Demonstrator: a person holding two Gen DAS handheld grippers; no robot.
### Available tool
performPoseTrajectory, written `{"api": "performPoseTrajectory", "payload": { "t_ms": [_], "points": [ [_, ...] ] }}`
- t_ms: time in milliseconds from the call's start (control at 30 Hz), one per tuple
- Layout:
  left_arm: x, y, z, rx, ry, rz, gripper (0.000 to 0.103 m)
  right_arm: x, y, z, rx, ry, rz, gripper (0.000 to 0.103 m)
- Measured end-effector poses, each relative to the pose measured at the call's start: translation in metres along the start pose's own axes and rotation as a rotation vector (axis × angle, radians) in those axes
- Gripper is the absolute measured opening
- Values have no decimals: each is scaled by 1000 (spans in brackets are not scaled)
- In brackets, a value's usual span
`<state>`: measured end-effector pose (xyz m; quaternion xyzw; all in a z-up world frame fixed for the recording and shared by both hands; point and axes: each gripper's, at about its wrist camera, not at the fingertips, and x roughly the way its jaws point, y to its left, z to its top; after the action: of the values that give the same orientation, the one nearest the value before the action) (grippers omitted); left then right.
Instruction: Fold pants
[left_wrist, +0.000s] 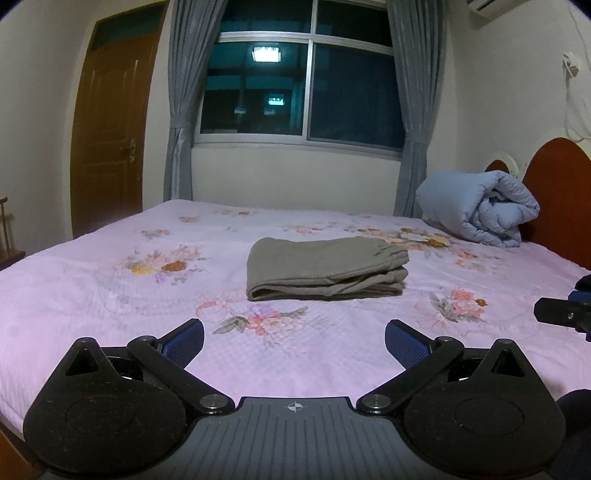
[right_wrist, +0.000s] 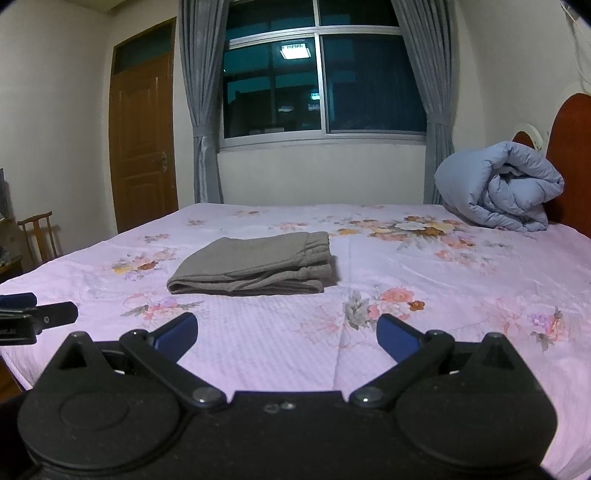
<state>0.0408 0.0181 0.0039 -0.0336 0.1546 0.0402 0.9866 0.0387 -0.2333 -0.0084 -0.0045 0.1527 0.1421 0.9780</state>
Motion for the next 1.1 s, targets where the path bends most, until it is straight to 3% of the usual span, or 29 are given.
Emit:
{"api": "performPoseTrajectory", "payload": {
  "t_ms": [1100],
  "points": [
    [-2, 4, 0, 8, -24, -12, 103, -2, -1, 1, -29, 4, 6, 97]
  ]
}}
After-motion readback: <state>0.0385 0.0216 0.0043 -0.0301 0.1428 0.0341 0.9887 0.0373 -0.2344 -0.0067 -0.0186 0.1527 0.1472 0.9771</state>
